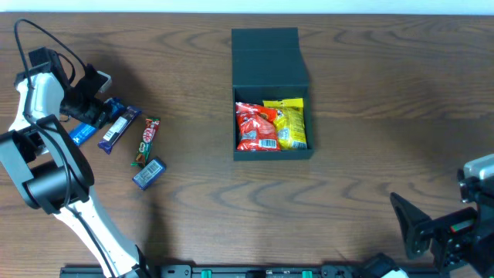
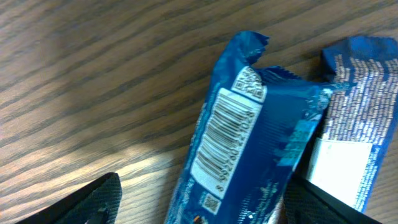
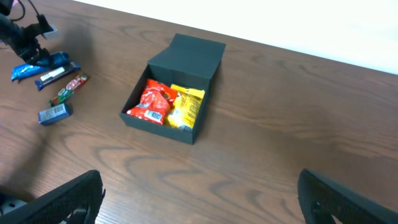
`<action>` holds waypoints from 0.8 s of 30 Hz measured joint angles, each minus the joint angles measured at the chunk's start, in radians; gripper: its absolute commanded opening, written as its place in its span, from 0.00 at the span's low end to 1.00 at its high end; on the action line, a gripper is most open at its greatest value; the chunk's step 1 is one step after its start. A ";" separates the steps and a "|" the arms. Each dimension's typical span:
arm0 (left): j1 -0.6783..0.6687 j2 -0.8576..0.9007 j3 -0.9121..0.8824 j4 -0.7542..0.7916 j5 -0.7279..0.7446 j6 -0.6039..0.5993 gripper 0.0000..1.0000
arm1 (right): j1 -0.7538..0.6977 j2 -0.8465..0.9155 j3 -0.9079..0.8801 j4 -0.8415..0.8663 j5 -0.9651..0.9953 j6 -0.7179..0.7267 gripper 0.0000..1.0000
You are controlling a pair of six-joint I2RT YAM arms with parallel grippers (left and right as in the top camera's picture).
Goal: Pack container
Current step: 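Grasp the blue wrapped bar with the left gripper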
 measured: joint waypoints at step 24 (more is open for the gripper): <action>0.000 0.037 0.000 -0.014 0.019 0.015 0.38 | 0.000 0.000 0.000 0.003 0.000 0.000 0.99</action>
